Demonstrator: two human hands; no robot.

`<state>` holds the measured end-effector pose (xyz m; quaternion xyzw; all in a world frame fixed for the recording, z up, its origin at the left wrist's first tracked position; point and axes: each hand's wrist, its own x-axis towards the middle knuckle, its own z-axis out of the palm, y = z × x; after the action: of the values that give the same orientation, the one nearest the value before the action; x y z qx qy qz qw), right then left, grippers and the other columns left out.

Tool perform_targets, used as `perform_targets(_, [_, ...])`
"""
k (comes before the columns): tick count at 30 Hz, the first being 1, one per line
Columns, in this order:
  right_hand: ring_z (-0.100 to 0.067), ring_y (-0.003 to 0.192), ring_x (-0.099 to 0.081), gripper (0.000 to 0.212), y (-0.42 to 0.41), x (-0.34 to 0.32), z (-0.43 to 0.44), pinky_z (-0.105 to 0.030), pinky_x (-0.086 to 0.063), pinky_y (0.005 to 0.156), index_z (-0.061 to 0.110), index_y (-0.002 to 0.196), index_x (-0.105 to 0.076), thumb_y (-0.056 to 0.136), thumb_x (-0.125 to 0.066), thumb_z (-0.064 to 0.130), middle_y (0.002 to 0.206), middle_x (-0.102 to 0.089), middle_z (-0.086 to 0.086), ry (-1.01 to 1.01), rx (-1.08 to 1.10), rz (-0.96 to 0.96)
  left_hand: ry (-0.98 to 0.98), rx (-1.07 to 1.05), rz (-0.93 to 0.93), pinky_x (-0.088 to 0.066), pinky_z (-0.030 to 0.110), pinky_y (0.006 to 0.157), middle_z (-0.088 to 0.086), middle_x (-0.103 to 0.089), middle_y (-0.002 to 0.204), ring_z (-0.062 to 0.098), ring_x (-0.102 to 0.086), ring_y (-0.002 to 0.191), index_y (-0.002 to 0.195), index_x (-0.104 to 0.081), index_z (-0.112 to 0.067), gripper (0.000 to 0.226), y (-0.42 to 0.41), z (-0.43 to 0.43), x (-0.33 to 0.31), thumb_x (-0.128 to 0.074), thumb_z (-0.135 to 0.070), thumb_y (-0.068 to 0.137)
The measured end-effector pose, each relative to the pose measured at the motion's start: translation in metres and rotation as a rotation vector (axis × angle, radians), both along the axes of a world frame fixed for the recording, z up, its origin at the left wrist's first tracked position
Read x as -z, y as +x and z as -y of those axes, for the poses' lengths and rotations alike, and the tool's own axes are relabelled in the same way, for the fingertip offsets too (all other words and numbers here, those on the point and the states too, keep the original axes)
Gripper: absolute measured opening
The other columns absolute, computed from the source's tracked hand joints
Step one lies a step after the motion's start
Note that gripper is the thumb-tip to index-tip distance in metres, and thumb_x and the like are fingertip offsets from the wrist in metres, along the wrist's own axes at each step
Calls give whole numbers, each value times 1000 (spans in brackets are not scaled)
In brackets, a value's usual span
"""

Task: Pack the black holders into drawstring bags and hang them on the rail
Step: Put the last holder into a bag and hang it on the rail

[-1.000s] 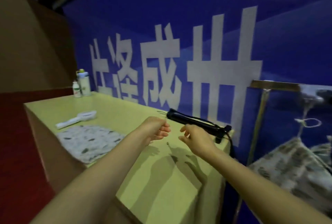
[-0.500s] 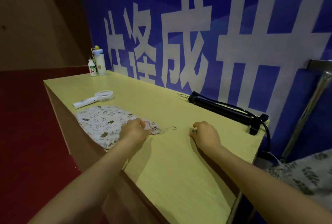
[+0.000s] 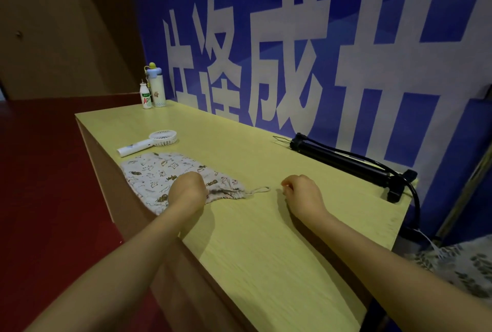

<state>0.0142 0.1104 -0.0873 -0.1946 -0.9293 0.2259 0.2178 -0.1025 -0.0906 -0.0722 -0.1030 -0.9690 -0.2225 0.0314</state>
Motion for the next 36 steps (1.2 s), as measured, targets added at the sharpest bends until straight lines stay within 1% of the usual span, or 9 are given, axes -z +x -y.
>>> perform_targets(4, [-17,85,-60,21,-9,-28,50,-37,-50,83,5,100,-69,95,-51,14,90,-65,-2,-491,-203,-174,337,89,-58,-40,27,61,4,-58,77,21,-53,71,83,-58,-12,14,7,-3,-16,-50,-14,94])
perform_targets(7, [-13,60,-56,14,-20,-36,76,-34,-52,68,6,90,-63,95,-51,11,66,-59,-1,-611,-280,-237,512,191,-111,-40,29,67,1,-56,71,20,-51,71,78,-56,-15,15,15,-10,-33,-52,-13,92])
perform_targets(9, [-11,55,-58,14,-23,-38,81,-26,-52,61,7,88,-61,95,-50,10,65,-62,-2,-648,-261,-267,591,262,-122,-40,29,66,-2,-53,66,17,-49,67,74,-53,-18,19,21,-16,-42,-52,-12,91])
perform_targets(16, [-23,76,-65,12,-27,-40,73,-41,-54,73,13,82,-62,89,-55,20,82,-69,-5,-268,-51,-221,685,523,-176,-39,24,62,-2,-49,69,13,-45,66,82,-52,-12,13,44,-44,-73,-49,-11,95])
perform_targets(21, [-26,83,-61,17,-15,-54,53,-38,-50,73,11,87,-63,93,-48,18,91,-68,-8,-102,-149,-179,746,485,-155,-38,18,60,-3,-52,76,10,-48,69,87,-53,-14,11,48,-71,-82,-47,-13,96])
perform_targets(24, [-16,73,-62,26,2,-63,28,-31,-49,66,21,76,-60,97,-46,26,77,-66,1,-222,-184,-373,791,416,-118,-41,19,61,-2,-55,81,10,-51,72,94,-56,-11,11,44,-91,-81,-46,-16,97])
perform_targets(28, [-14,79,-64,18,14,-66,-27,-31,-52,72,19,89,-61,97,-47,27,83,-67,2,-482,98,-659,851,358,-35,-43,26,65,3,-57,83,17,-52,74,98,-57,-6,18,42,-126,-76,-46,-19,97])
perform_targets(32, [-21,108,-58,31,10,-41,-86,-37,-46,94,17,121,-55,95,-52,33,115,-63,-1,-255,312,-388,862,361,-8,-38,22,60,0,-53,77,13,-47,68,91,-54,-8,14,35,-158,-68,-45,-17,97])
perform_targets(36, [-21,139,-34,58,6,-17,-137,-40,-22,115,18,141,-38,90,-60,36,147,-42,-1,33,389,-130,923,276,-15,-38,23,58,3,-53,78,16,-47,67,86,-53,-10,15,25,-182,-57,-44,-16,97])
